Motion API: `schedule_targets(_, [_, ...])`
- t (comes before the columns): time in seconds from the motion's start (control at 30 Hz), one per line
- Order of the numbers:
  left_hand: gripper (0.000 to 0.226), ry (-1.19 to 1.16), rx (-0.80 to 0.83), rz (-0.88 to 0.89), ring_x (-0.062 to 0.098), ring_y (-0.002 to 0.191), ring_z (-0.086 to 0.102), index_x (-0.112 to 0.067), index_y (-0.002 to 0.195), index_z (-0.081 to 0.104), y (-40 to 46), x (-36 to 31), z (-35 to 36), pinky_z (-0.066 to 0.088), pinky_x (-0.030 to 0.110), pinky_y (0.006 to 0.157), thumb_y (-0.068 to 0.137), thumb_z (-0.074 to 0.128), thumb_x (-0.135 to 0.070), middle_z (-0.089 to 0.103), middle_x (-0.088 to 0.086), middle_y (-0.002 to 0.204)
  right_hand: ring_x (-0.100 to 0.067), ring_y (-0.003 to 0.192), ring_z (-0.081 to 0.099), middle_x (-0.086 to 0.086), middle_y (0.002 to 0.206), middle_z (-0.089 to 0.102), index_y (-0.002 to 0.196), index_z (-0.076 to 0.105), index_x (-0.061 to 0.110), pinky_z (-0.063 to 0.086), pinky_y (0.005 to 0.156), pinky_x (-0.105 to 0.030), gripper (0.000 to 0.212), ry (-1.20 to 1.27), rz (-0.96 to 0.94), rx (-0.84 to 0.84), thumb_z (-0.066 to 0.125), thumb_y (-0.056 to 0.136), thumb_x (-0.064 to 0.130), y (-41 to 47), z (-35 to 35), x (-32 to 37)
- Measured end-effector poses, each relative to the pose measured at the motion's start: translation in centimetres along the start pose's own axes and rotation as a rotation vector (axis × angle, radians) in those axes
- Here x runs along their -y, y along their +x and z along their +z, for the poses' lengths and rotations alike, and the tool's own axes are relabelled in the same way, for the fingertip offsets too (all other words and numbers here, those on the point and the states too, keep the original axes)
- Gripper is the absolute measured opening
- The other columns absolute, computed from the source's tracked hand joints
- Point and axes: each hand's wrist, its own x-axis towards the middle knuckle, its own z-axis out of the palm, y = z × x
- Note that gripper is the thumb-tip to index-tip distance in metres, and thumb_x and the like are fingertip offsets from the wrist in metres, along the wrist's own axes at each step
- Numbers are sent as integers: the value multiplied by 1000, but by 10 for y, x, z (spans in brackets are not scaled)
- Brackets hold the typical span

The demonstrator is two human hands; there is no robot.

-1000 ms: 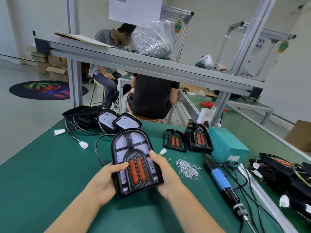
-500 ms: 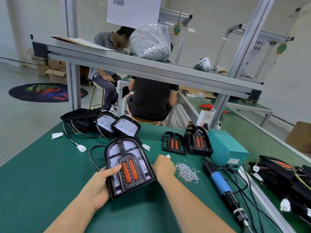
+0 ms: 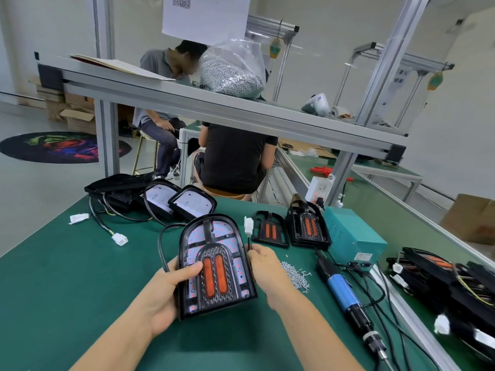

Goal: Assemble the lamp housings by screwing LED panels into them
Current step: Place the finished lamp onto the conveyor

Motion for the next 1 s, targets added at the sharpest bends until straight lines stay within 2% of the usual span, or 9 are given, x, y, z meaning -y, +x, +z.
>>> schedule_targets(0.1, [39,75,43,29,31,75,71,-5,110,65,6,0,21,58,41,59,71,66,-5,71,21,102,-6,96,56,5,118,67,110,65,16,37,93,-29,37,126,64,66,36,104,39,-21,-22,2])
schedule_targets(0.2, [39,148,80,39,31,80,71,-8,111,65,11,3,41,59,39,62,72,67,-5,71,19,104,-6,134,43,16,145,47,145,43,32,27,117,-36,52,233,43,114,38,99,56,-38,-40,-6])
schedule_targets(0.3, [38,222,132,2,30,78,71,-5,109,66,17,11,60,58,38,61,71,69,-6,71,20,102,19,108,54,35,122,58,141,36,36,42,89,-6,44,278,-8,114,51,100,36,-52,-54,-20])
schedule_targets(0.33, [38,254,157,-15,31,79,71,-5,109,66,19,13,66,59,38,63,71,69,-8,71,20,102,24,92,56,42,106,60,133,40,37,42,76,-1,35,307,-9,84,52,100,32,-55,-60,-25])
schedule_targets(0.4, [38,294,211,-53,32,81,71,-7,108,67,21,18,80,59,39,65,70,70,-10,71,20,103,26,81,56,46,92,60,123,44,40,42,71,-1,24,363,1,25,50,101,32,-62,-72,-33])
schedule_targets(0.5, [35,331,289,-102,33,83,71,-10,104,70,26,27,102,58,39,64,70,71,-11,71,21,103,5,123,50,26,140,47,150,25,37,39,109,-28,58,467,13,-86,50,98,45,-77,-88,-35])
schedule_targets(0.57, [30,358,342,-135,34,84,71,-12,100,73,31,35,118,58,39,64,70,71,-11,71,21,103,-12,135,43,15,151,38,153,19,38,34,115,-45,64,526,19,-185,50,98,47,-81,-100,-40])
schedule_targets(0.77, [32,405,441,-238,32,79,72,-8,99,72,42,63,176,58,39,60,68,71,-8,71,21,101,-22,108,67,2,117,71,121,59,32,51,98,-50,22,568,-68,-424,48,103,27,-92,-145,-56])
schedule_targets(1.0, [27,453,535,-298,27,69,71,-3,104,68,45,93,250,59,45,67,77,65,1,71,22,99,-21,97,72,0,106,74,111,63,25,57,87,-46,18,529,-69,-648,48,103,19,-115,-204,-67])
